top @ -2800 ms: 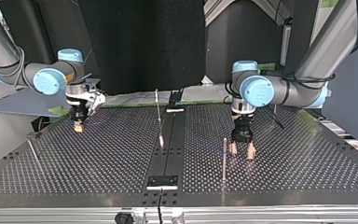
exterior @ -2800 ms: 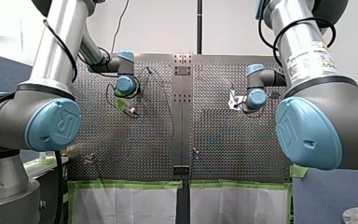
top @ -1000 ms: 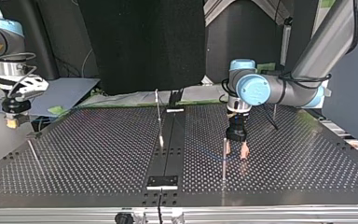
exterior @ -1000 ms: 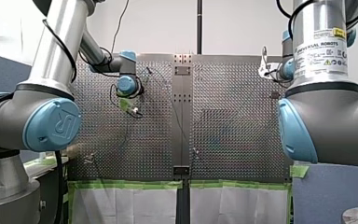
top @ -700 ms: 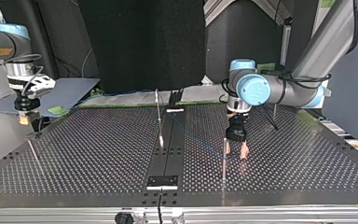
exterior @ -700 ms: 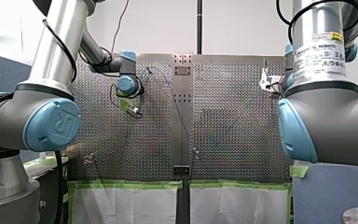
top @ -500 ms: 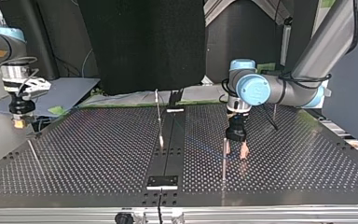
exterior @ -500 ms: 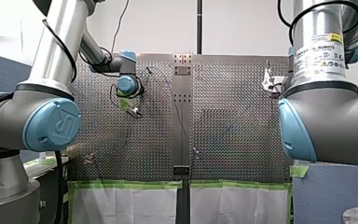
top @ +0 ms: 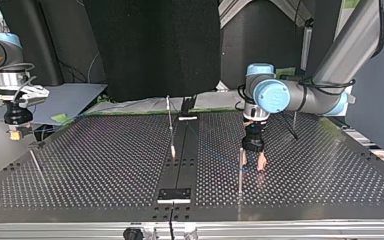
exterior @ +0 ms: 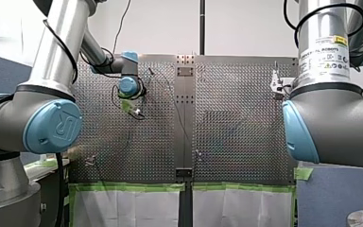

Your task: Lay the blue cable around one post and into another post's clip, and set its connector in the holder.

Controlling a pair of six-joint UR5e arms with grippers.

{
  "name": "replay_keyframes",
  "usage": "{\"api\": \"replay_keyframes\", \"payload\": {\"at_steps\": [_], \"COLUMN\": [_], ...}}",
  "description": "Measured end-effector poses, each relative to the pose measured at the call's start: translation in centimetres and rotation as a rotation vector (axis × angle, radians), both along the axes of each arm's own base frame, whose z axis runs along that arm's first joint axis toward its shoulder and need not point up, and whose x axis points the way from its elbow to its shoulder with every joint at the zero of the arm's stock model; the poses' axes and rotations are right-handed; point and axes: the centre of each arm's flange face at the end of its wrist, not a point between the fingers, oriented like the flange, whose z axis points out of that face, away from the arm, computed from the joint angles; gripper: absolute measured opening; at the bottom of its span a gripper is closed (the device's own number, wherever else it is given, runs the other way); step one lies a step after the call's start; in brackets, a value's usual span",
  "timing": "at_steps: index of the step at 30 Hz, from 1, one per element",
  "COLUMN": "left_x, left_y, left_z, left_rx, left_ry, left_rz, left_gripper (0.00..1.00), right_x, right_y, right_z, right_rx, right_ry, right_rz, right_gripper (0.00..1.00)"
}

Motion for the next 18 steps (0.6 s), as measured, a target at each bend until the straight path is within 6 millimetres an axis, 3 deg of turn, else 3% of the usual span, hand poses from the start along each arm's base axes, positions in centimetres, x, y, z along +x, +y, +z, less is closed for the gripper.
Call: {"api": "replay_keyframes", "payload": {"at_steps": [9, 18], "left_x": [0.0, 0.0], "left_y": [0.0, 0.0], "left_z": [0.0, 0.0], "left_rx": [0.004, 0.004], "left_ry": [0.001, 0.001], "left_rz": [0.0, 0.0], "left_gripper": [1.0, 1.0], "right_x": [-1.0, -0.9], "right_y": [-1.4, -2.4], "right_z": [-2.1, -2.1], "right_rx": [0.056, 0.064], "right_ry": [0.026, 0.042], "right_rz": [-0.019, -0.016], "right_gripper": [0.0, 0.0]}}
